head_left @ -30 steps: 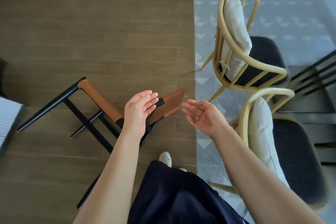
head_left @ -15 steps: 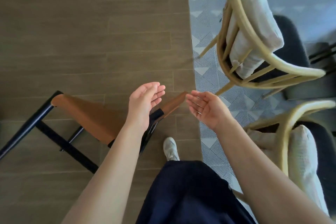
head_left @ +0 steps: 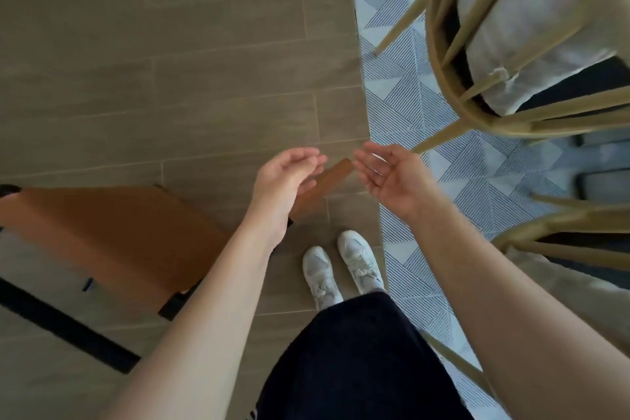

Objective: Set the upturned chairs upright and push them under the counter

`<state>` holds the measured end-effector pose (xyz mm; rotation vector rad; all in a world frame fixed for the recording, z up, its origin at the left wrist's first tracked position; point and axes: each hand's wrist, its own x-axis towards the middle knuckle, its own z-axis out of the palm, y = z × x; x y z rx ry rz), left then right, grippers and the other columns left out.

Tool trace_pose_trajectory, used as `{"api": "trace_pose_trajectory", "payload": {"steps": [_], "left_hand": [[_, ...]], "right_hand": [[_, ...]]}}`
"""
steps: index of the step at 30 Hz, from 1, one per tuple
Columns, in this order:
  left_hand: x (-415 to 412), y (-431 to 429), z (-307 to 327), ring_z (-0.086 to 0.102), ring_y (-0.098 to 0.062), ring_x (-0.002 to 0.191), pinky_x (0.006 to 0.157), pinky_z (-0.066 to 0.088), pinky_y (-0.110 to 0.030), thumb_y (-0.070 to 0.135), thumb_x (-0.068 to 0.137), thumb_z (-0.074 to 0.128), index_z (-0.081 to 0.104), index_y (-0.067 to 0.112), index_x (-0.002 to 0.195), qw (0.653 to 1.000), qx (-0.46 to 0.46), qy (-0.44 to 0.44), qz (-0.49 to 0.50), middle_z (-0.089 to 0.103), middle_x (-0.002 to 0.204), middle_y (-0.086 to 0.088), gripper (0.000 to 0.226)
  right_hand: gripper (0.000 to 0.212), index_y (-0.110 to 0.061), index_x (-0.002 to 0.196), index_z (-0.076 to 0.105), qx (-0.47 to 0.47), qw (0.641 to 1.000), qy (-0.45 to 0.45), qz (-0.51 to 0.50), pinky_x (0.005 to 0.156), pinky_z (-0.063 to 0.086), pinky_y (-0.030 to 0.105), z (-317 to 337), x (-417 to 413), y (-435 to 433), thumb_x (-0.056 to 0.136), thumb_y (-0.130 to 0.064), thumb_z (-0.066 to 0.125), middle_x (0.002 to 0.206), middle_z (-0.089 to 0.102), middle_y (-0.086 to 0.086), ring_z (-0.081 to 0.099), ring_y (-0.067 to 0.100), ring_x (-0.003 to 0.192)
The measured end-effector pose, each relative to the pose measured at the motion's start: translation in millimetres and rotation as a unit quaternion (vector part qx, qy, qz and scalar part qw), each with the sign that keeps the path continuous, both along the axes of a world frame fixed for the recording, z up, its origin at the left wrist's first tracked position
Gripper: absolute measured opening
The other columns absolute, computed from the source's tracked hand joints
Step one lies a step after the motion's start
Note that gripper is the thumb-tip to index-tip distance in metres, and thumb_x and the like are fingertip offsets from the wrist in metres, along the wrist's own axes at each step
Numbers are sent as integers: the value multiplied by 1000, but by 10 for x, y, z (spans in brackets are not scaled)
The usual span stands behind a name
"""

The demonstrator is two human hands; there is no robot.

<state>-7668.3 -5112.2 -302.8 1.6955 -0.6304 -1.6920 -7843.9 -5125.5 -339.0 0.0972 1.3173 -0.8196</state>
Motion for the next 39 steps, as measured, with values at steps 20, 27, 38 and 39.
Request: {"api": "trace_pose_trajectory", "payload": {"steps": [20, 27, 38, 39], "left_hand": [[-445, -648, -1525, 59, 0, 78, 67, 46, -8, 12, 89, 64, 68, 17, 97, 984, 39, -143, -96, 68, 92, 4, 10], [-574, -639, -1776, 64, -6, 83, 77, 49, -17, 17, 88, 66, 68, 14, 103, 947, 21, -189, -259, 70, 93, 4, 16], [-613, -601, -1909, 58, -13, 86, 68, 41, -27, 40, 72, 77, 56, 28, 97, 835, 32, -286, -470, 60, 89, 10, 34], [-616, -613, -1913, 58, -17, 87, 69, 41, -29, 40, 73, 76, 55, 26, 93, 825, 36, -302, -476, 59, 87, 8, 32]], "right_hand": [[16, -17, 86, 63, 62, 995, 32, 76, 64, 47, 18, -1522, -8, -532, 97, -18, 51, 86, 69, -1, 61, 9, 74], [16, -19, 85, 68, 93, 984, 49, 144, 90, 42, 35, -1730, 35, -471, 88, -17, 53, 89, 62, 1, 53, 13, 91], [18, -6, 71, 59, 150, 980, 47, 119, 59, 48, 32, -2011, 130, -441, 88, 0, 57, 87, 59, 14, 56, 23, 67], [18, -5, 72, 58, 152, 980, 43, 118, 59, 47, 33, -2035, 147, -441, 88, 2, 55, 93, 57, 17, 55, 24, 69]]}}
